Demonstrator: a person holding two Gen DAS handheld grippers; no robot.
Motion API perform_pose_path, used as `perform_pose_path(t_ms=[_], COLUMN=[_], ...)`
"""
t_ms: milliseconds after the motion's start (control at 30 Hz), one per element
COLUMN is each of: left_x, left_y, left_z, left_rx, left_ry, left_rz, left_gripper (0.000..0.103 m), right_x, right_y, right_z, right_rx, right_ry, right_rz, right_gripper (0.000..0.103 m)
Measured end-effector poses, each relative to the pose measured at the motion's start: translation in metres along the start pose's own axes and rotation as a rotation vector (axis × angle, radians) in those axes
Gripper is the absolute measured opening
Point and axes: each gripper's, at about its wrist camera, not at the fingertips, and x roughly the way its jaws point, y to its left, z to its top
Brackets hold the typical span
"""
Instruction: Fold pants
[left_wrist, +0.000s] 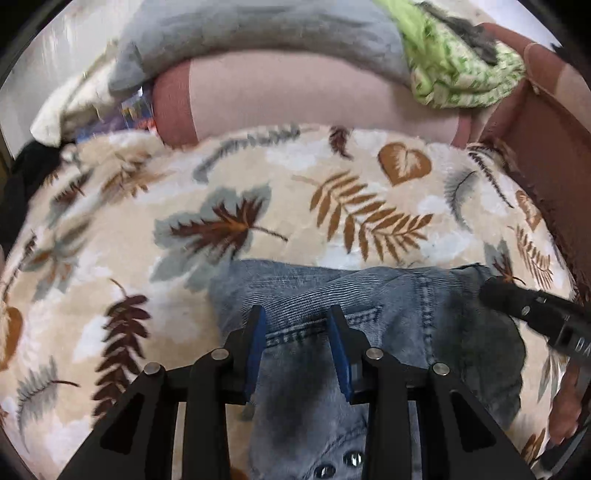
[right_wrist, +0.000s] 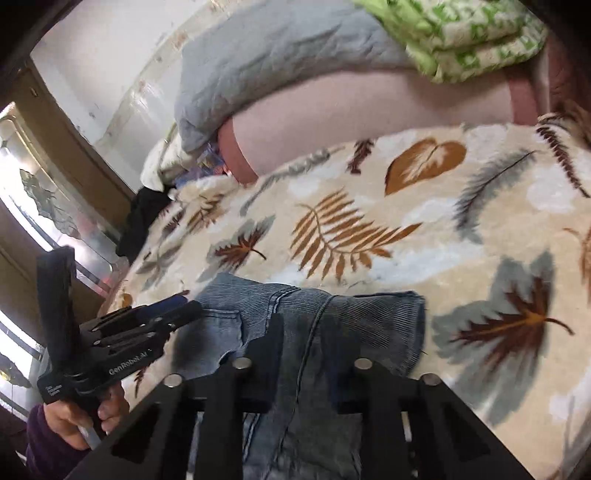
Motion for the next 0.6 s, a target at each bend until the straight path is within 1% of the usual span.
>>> perform_pose_path(t_ms=[67,100,133,200,300,333,400,433,467,500,600], left_x=[0.012,0.018,0.022,0.031,0.038,0.036,0.026,0.018,0.01,-0.001,-0.034], left_y=[0.002,0.004,0.005,0.006,0.005,0.006,0.011,0.012,0.013,0.013,0.007], left_z=[-0.004,-0.005,-0.006,-0.009,-0.009,-0.009,-0.01,-0.011,-0.014,-0.019,-0.04], left_rx=[-0.001,-0.003,-0.006,0.0,0.001,-0.009,-0.028,-0.03,-0.023,-0.009,0.045], left_ry=[0.021,0.032,0.041,0.062,0.086,0.095,0.092,0.084,0.07,0.05,0.007], left_rz=[0.025,0.027,0.027,0.035,0.045,0.046,0.039,0.049,0.059,0.062,0.024], left_gripper=[0.035,0.035,0.035,0.036,0.036,0.036,0.035,0.035,0.035,0.035,0.035], right_x=[0.016,0.022,0.026,0.029,0.029,0.025,0.013,0.001,-0.005,-0.017,-0.036], right_y=[-0.005,-0.008,-0.014,-0.021,-0.028,-0.028,-0.024,-0.019,-0.017,-0.01,0.007], right_z=[-0.002,-0.002,-0.003,-0.004,-0.002,-0.003,-0.006,-0.012,-0.016,-0.024,-0.045], right_rx=[0.003,0.008,0.024,0.038,0.077,0.093,0.08,0.059,0.045,0.013,-0.079], right_ry=[0.022,0.029,0.027,0.031,0.051,0.061,0.041,0.023,0.018,0.018,0.023], right_rz=[-0.036,-0.06,-0.065,-0.075,-0.049,-0.042,-0.036,-0.023,-0.006,0.029,0.071], right_gripper=[0.02,0.014,0.012,0.012,0.013,0.013,0.015,0.016,0.017,0.017,0.017])
